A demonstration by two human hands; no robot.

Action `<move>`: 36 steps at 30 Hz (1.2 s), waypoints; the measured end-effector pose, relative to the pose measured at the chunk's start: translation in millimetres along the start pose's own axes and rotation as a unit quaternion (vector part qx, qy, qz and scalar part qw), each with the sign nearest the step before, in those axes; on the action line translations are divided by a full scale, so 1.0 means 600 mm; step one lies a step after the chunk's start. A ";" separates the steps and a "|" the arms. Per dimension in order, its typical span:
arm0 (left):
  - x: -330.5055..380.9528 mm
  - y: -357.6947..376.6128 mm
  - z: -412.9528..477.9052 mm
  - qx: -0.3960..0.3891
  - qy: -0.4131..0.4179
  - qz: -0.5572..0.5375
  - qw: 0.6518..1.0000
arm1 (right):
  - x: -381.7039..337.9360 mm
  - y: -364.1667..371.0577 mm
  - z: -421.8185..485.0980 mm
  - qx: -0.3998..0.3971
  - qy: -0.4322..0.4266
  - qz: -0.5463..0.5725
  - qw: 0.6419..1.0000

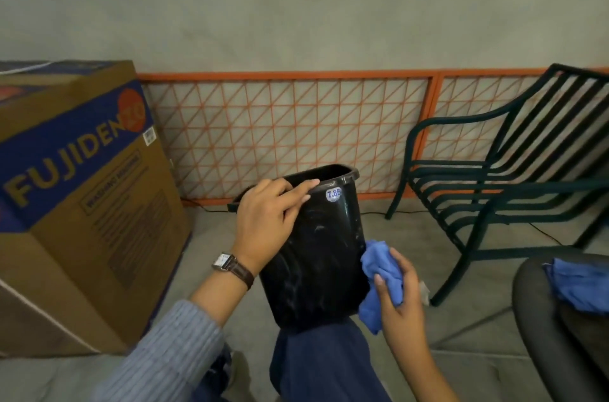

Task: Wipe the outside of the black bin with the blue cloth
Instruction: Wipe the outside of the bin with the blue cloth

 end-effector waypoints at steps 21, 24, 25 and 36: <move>-0.064 0.061 0.023 -0.058 -0.078 -0.088 0.991 | 0.019 0.058 0.017 -0.029 -0.111 -0.120 0.986; -0.070 0.067 0.023 -0.064 -0.085 -0.095 0.990 | 0.037 0.043 0.025 -0.010 -0.080 -0.090 0.993; -0.071 0.070 0.023 -0.067 -0.087 -0.097 0.989 | 0.044 0.041 0.033 0.000 -0.052 -0.073 0.996; -0.104 0.064 0.011 -0.047 -0.131 -0.118 0.983 | 0.028 0.068 0.020 -0.054 -0.164 -0.176 0.969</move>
Point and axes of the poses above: each hand's wrist, its own z-axis towards the middle knuckle, its own y-axis out of the palm, x = y × z, the point moved 10 cm from there along z, towards the middle knuckle, and after that the axes turned 5 degrees about -z, right-handed, at the moved point
